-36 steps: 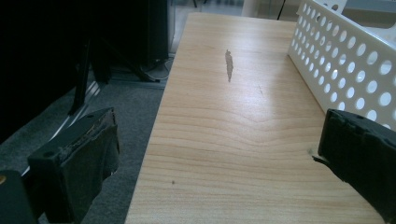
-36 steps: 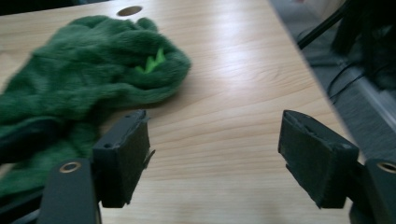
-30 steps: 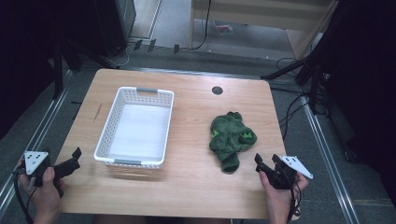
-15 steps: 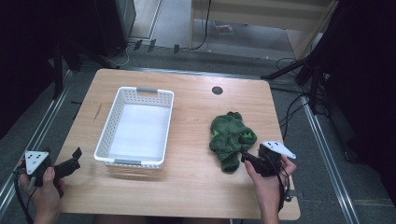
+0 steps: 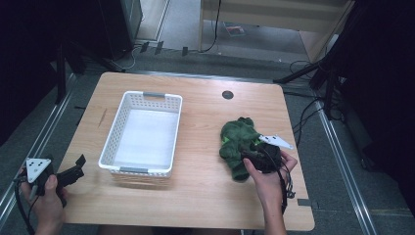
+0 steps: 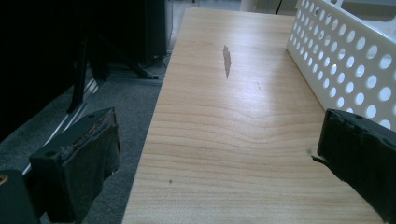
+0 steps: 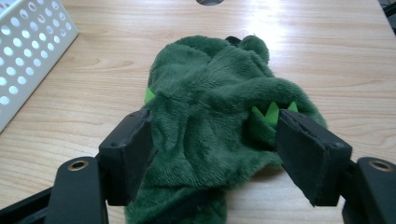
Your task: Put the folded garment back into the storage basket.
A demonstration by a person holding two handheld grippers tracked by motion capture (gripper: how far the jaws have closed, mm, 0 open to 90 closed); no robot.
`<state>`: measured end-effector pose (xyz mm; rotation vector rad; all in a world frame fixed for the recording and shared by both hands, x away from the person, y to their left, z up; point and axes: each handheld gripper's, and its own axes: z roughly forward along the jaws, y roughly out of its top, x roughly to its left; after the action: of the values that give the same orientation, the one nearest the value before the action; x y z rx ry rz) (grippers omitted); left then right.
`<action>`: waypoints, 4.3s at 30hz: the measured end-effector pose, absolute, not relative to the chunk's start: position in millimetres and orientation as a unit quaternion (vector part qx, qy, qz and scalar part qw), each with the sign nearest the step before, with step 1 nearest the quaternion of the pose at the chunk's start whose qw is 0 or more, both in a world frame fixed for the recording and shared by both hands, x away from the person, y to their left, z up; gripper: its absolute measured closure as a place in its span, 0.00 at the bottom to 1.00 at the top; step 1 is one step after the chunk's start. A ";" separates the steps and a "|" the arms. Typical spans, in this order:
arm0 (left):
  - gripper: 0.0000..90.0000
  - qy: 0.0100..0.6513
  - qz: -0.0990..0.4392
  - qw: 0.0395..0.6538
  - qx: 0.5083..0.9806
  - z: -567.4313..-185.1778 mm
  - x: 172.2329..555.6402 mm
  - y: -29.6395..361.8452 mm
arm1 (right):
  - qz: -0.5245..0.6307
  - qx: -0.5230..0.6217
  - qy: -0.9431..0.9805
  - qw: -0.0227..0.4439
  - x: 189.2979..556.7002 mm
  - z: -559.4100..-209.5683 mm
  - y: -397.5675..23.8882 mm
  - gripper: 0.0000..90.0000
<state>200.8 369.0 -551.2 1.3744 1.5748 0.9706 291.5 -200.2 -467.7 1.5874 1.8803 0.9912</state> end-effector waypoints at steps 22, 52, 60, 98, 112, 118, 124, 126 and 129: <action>0.07 0.621 0.386 0.409 0.545 -551.4 201.2 367.2 | 0.269 0.612 0.713 0.212 337.8 -505.6 -165.5 0.23; 0.00 0.635 0.356 0.418 0.544 -551.6 202.2 371.9 | 0.276 0.609 0.723 0.176 342.2 -528.0 -161.8 0.68; 0.00 0.636 0.355 0.420 0.542 -551.7 202.8 371.9 | 0.320 0.615 0.698 0.178 337.0 -533.4 -167.7 0.84; 0.00 0.642 0.353 0.419 0.537 -551.8 203.6 373.0 | 0.328 0.633 0.676 0.187 344.1 -533.5 -157.6 0.83; 0.00 0.644 0.352 0.415 0.538 -551.7 204.4 372.9 | 0.368 0.609 0.666 0.223 336.3 -479.2 -141.0 0.85; 0.00 0.642 0.354 0.415 0.539 -551.8 204.7 372.4 | 0.383 0.599 0.667 0.225 333.8 -456.2 -128.3 0.85; 0.00 0.641 0.355 0.413 0.541 -551.8 204.7 372.0 | 0.391 0.589 0.672 0.220 332.5 -441.7 -111.8 0.85; 0.00 0.640 0.355 0.412 0.542 -551.8 204.8 371.9 | 0.393 0.587 0.673 0.221 333.0 -437.2 -106.5 0.85; 0.00 0.641 0.355 0.411 0.542 -551.6 204.9 371.5 | 0.396 0.584 0.674 0.219 334.2 -430.9 -99.5 0.85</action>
<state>204.9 371.5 -551.6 1.3653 1.6134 0.8938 334.2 -99.5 -430.9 1.6146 1.8648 1.0960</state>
